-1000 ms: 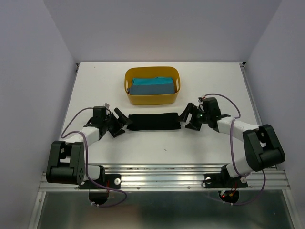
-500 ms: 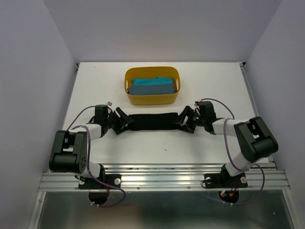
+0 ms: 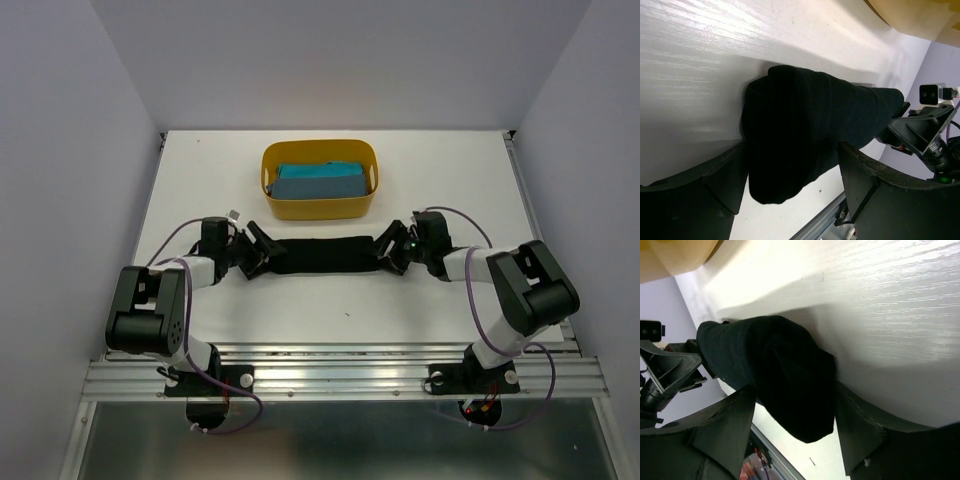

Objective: Roll the t-shirts
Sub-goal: Pick up the T-shirt from the center of the board.

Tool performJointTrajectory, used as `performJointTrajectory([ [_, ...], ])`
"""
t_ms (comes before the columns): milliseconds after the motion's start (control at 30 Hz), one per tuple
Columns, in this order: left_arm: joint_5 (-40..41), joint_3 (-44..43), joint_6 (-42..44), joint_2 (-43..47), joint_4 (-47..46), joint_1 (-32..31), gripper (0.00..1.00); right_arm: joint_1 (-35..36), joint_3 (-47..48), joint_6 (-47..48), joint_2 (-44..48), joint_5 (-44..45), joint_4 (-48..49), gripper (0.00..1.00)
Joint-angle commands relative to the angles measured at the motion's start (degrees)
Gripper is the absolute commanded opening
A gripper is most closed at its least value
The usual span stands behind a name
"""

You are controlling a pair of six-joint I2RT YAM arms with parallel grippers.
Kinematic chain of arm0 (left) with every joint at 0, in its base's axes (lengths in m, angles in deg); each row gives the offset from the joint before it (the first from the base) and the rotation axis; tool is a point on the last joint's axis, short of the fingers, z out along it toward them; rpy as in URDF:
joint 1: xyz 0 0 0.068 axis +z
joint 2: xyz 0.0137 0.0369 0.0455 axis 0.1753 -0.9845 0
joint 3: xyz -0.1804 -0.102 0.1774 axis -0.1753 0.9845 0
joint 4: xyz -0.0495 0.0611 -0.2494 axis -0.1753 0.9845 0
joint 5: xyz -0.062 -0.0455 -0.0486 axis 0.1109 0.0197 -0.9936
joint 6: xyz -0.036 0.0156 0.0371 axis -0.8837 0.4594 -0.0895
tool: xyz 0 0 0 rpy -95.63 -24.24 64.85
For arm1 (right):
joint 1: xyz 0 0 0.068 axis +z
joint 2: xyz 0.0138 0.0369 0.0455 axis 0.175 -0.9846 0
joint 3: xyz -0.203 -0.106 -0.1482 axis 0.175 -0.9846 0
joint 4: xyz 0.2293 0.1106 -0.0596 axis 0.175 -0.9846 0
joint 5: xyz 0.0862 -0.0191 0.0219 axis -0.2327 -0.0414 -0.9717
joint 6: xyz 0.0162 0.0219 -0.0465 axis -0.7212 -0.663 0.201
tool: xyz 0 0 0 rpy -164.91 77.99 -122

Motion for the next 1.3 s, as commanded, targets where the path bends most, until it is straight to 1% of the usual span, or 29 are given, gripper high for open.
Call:
performJointTrajectory([
  [0,-1.18,-1.86,-0.03,-1.27,-1.64,-0.88,0.80,0.46,-0.60,-0.90,-2.11,5.31,-0.73,0.64],
  [33,-1.01,-1.95,-0.03,-1.36,-1.64,-0.96,0.80,0.46,-0.68,-1.34,-2.20,5.74,-0.46,0.60],
  [100,-1.09,-2.04,-0.30,-1.27,-1.81,-1.05,0.78,0.46,-0.77,-1.78,-2.11,6.18,-0.20,0.56],
  [133,-1.09,-2.12,-0.30,-1.36,-1.81,-1.05,0.76,0.46,-0.86,-1.87,-2.11,6.36,-0.02,0.54],
  [167,-1.18,-2.12,-0.21,-1.36,-1.73,-1.05,0.73,0.46,-0.95,-1.96,-2.11,6.53,0.15,0.49],
  [233,-1.09,-2.30,-0.38,-1.36,-1.81,-1.14,0.60,0.46,-1.04,-2.39,-2.11,6.89,0.33,0.43],
  [267,-0.92,-2.39,-0.39,-1.36,-1.81,-1.14,0.55,0.46,-1.12,-2.57,-2.11,7.15,0.50,0.35],
  [300,-0.83,-2.39,-0.39,-1.27,-1.73,-1.14,0.45,0.46,-1.30,-2.83,-2.02,7.50,0.68,0.31],
  [333,-0.83,-2.47,-0.47,-1.36,-1.72,-1.14,0.41,0.46,-1.39,-3.01,-2.02,7.59,0.94,0.27],
  [367,-0.74,-2.65,-0.47,-1.54,-1.81,-1.23,0.32,0.46,-1.47,-3.36,-2.02,7.24,1.81,0.19],
  [400,-0.83,-2.74,-0.47,-1.62,-1.81,-1.23,0.28,0.46,-1.47,-3.54,-2.02,6.89,2.43,0.13],
  [433,-0.83,-2.83,-0.47,-1.71,-1.81,-1.23,0.22,0.46,-1.47,-3.54,-2.20,6.37,3.05,0.08],
  [467,-1.18,-3.09,-0.30,-1.97,-1.81,-1.23,0.06,0.46,-1.39,-3.54,-2.28,5.49,3.58,0.01],
  [500,-1.27,-3.35,-0.30,-2.06,-1.64,-1.23,0.00,0.46,-1.13,-3.45,-2.11,5.22,3.49,0.01],
  [667,-0.57,-5.10,0.32,-0.40,-0.15,-1.75,0.00,0.46,-0.07,-2.14,0.87,5.04,0.96,0.01],
  [767,1.10,-7.56,1.90,2.14,4.58,-2.28,0.00,0.46,0.46,-0.99,4.21,5.57,-1.41,0.01],
  [1067,3.83,-13.80,3.13,8.91,12.41,-4.30,0.00,0.99,3.88,1.38,12.47,6.71,-9.24,0.01],
  [1200,4.53,-18.36,5.06,11.20,16.72,-4.65,0.00,0.99,6.43,2.78,16.42,7.76,-13.19,0.01],
  [1267,5.23,-20.74,6.03,12.52,19.62,-4.74,0.00,0.99,9.85,4.19,18.36,8.99,-16.18,0.01],
])
